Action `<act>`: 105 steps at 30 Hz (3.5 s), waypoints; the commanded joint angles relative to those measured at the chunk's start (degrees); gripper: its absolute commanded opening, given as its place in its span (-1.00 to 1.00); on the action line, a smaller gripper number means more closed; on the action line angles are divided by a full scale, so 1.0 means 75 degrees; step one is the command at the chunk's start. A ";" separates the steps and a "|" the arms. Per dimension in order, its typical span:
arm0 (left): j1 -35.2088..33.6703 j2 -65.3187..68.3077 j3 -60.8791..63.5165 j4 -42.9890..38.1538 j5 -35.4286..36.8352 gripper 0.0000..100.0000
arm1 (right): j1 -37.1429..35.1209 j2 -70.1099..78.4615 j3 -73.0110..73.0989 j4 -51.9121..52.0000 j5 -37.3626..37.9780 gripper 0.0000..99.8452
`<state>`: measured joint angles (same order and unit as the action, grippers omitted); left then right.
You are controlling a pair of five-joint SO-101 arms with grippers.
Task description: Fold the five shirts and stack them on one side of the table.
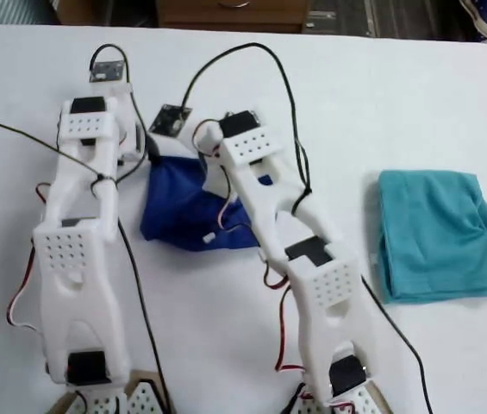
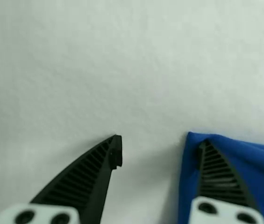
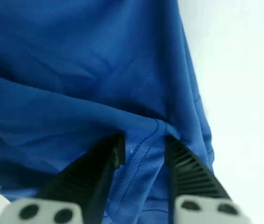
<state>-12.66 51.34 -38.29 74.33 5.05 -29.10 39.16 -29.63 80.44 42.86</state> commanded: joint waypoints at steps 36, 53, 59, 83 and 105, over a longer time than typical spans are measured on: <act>-0.0328 0.0012 -0.0170 -0.0234 0.0082 -0.47 | 0.0006 -0.1424 0.0293 0.2256 -0.0047 -0.96; -0.0328 0.0012 -0.0170 -0.0234 0.0082 -0.47 | 0.0018 -0.4777 0.4255 0.1026 0.0328 -0.96; -0.0328 0.0012 -0.0170 -0.0234 0.0082 -0.47 | 0.0018 -0.4695 0.4255 -0.0779 -0.0035 -0.96; -0.0328 0.0012 -0.0158 -0.0293 0.0082 -0.47 | 0.0381 -0.1260 0.0504 0.0088 -0.0527 -0.55; -0.0328 0.0012 -0.0158 -0.0293 0.0082 -0.47 | 0.0756 -0.0287 0.0234 -0.0158 -0.0563 -0.96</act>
<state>-12.66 51.34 -38.29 73.98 5.05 -24.00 37.93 -24.35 77.45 38.90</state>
